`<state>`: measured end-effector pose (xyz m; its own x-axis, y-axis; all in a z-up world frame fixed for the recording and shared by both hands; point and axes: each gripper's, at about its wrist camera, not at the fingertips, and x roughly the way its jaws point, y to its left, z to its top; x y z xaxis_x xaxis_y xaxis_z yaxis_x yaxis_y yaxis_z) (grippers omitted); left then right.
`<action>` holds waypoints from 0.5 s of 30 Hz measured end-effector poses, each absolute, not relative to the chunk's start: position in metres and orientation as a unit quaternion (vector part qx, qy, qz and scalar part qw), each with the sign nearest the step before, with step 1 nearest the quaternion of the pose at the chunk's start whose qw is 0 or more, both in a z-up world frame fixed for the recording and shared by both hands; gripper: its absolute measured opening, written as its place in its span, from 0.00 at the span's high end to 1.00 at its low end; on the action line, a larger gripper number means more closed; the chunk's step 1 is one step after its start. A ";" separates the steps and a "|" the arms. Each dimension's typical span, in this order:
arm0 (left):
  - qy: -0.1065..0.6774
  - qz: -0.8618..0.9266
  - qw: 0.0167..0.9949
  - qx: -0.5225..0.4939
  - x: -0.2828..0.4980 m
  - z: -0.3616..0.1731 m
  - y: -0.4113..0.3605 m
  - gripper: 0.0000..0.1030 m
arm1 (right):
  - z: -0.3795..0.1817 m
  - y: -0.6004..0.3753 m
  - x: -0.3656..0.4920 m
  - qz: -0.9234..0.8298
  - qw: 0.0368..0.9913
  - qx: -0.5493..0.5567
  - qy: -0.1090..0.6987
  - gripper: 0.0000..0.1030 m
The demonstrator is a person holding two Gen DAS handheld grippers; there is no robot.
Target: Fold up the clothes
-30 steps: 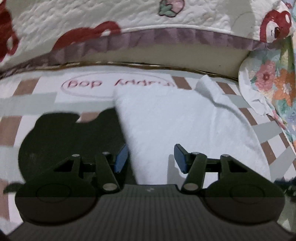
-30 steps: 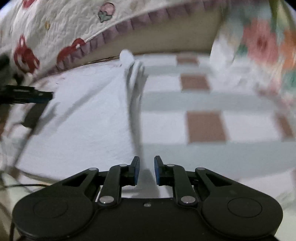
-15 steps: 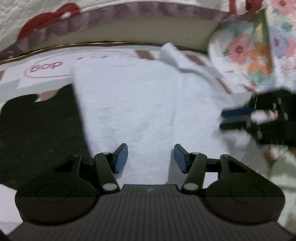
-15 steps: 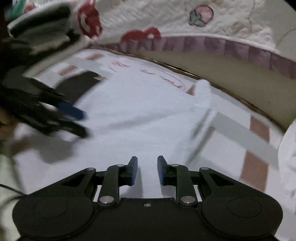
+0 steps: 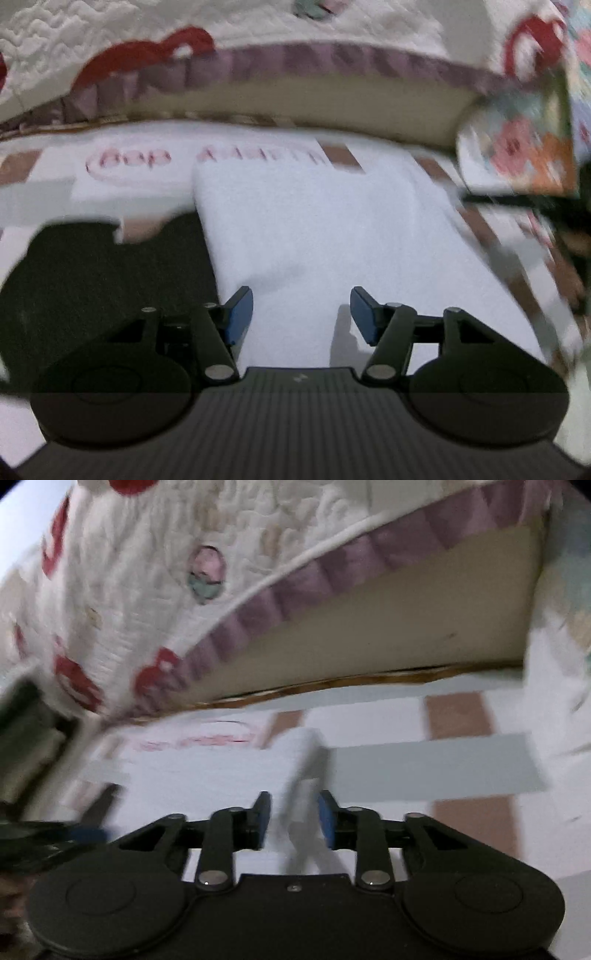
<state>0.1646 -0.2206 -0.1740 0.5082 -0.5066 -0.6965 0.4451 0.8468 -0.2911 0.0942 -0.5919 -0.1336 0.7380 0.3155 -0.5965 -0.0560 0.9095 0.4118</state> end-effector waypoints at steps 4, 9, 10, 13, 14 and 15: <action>0.399 -0.186 0.898 -0.016 0.206 -0.180 -0.234 0.30 | -0.141 -0.572 0.114 0.113 0.904 0.183 0.368 0.47; 0.423 -0.215 0.880 -0.022 0.235 -0.191 -0.234 0.69 | -0.161 -0.570 0.139 0.052 0.901 0.195 0.385 0.33; 0.424 -0.227 0.877 -0.013 0.236 -0.191 -0.234 0.83 | -0.163 -0.572 0.141 0.057 0.901 0.209 0.375 0.35; 0.393 -0.237 0.888 0.028 0.229 -0.179 -0.232 0.88 | -0.160 -0.564 0.143 0.108 0.911 0.172 0.358 0.80; 0.387 -0.231 0.892 0.025 0.230 -0.178 -0.230 0.88 | -0.161 -0.563 0.145 0.113 0.912 0.165 0.357 0.83; 0.387 -0.224 0.894 0.019 0.230 -0.181 -0.229 0.88 | -0.161 -0.563 0.147 0.117 0.913 0.160 0.355 0.84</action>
<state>0.2304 -0.2287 -0.1809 0.5998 -0.3854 -0.7012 0.4152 0.8991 -0.1391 0.1470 -0.5628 -0.1615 0.7198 0.3275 -0.6121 -0.1006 0.9216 0.3749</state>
